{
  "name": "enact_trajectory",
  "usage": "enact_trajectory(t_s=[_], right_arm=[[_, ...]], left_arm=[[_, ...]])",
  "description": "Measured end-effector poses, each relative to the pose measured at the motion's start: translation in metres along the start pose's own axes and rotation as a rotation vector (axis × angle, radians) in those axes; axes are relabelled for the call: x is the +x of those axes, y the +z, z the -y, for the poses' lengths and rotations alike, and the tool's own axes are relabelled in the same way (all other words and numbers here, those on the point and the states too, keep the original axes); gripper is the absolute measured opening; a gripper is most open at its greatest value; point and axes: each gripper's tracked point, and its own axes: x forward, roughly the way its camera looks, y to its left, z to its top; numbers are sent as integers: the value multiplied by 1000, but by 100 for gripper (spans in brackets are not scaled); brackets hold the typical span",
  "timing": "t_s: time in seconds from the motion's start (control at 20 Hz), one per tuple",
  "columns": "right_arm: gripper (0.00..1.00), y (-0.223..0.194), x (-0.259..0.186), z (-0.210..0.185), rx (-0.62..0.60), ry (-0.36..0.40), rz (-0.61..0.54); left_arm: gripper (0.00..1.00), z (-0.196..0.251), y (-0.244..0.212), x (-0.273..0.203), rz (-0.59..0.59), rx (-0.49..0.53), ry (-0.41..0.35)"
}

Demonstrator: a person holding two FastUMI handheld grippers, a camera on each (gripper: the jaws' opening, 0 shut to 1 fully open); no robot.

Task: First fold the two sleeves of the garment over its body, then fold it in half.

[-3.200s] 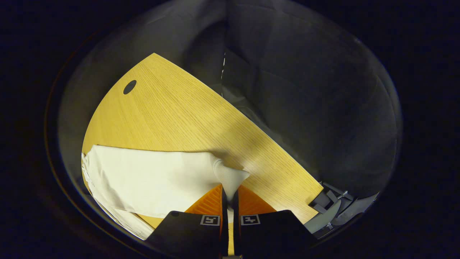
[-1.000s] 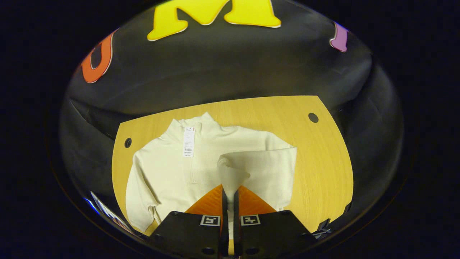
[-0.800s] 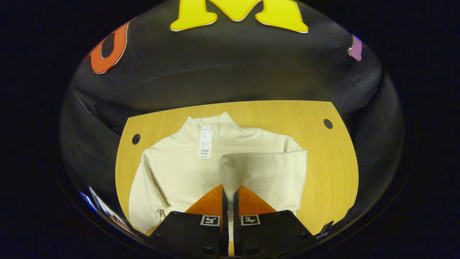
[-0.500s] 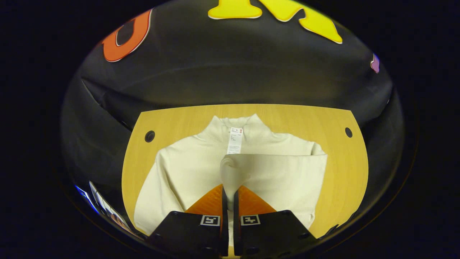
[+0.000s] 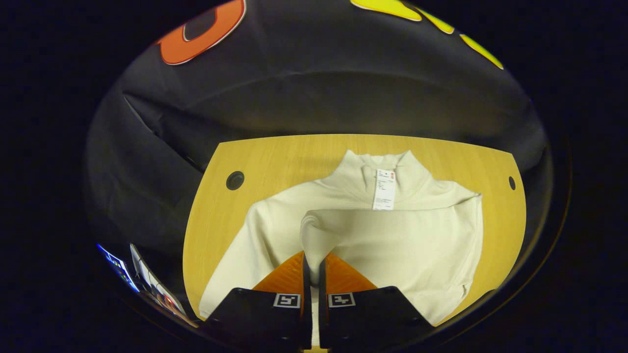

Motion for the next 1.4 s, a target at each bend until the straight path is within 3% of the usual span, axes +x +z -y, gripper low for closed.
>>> enact_trajectory(t_s=[0.2,0.55,0.75,0.85,0.9,0.95,1.0,1.05,1.1,1.4], right_arm=[[6,-13,31,-21,-9,-25,-39],[6,-27,63,-36,-34,-35,-62],[11,-30,62,-45,-23,12,-57],[21,-27,51,-51,-18,38,-36],[17,-24,44,-58,-8,70,-24],[29,-22,36,-67,1,107,-15],[53,-20,27,-69,-3,117,0],[48,-15,18,-72,-16,133,16],[72,-14,13,-74,-43,133,34],[92,3,-53,-71,-105,176,163]], left_arm=[[98,2,-11,1,-26,31,-5],[98,6,-30,-8,-57,-7,9],[98,4,-39,-14,-80,-15,43],[98,5,-43,-17,-88,-23,52],[98,5,-45,-20,-92,-23,56],[98,6,-45,-21,-94,-18,61],[98,5,-47,-22,-99,-14,68],[98,6,-48,-23,-108,-16,76],[98,7,-51,-26,-113,-16,79],[98,5,-55,-38,-138,11,139]])
